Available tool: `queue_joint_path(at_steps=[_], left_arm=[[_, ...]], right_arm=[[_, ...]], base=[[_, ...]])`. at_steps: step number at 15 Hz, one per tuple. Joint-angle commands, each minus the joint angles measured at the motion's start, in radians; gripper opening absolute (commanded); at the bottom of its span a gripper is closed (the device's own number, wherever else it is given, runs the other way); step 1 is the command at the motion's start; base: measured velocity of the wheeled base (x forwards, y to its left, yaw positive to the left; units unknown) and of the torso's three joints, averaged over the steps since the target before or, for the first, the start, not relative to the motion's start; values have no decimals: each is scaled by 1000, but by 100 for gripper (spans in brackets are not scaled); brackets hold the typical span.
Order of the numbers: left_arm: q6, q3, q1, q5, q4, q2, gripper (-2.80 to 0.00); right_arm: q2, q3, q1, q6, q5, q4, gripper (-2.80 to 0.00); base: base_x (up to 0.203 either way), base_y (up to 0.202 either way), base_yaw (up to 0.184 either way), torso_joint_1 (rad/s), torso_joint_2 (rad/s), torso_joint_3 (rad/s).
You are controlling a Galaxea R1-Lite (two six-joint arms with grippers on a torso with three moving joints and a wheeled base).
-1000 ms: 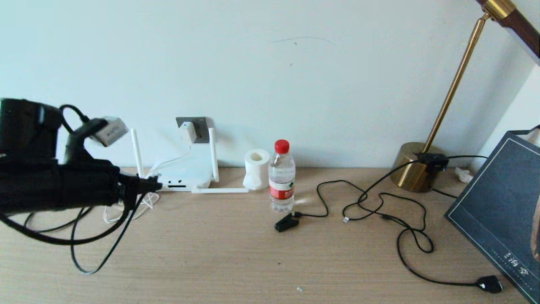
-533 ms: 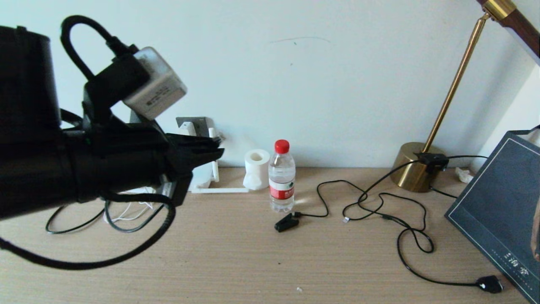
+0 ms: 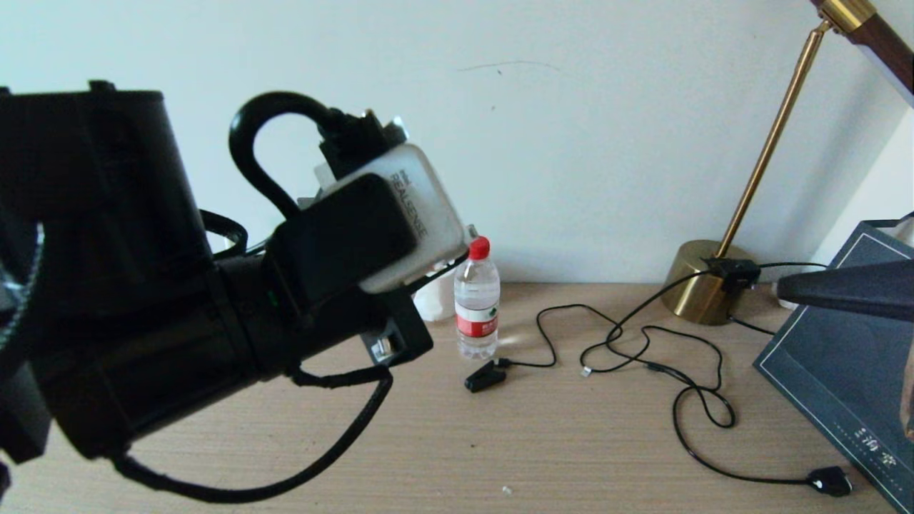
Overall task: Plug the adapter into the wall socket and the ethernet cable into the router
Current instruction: Align cable and router interface
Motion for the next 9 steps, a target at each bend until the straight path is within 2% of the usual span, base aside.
queue_joint_path(at_steps=[1,3,5,6,7,9], left_arm=[[34,45,-5,-5,-37,1,-280],[71,71,-5,-4,-66,-2,-280],[113,97,-4,0,-118,2,-280],[134,90,-4,2,-134,10,-280],[163,78,-4,4,-153,27,-280],[210,54,-5,4,-193,58,-280]], right_arm=[[126,-78,116,132,4,2,-280],[179,-128,153,211,6,2,-280],[195,-156,181,239,10,2,-280],[204,-170,195,267,11,2,-75],[216,-180,199,286,12,2,0],[247,-192,203,309,45,2,0]], base=[[0,0,0,0,0,0],[0,0,0,0,0,0],[0,0,0,0,0,0],[0,0,0,0,0,0],[0,0,0,0,0,0],[0,0,0,0,0,0]])
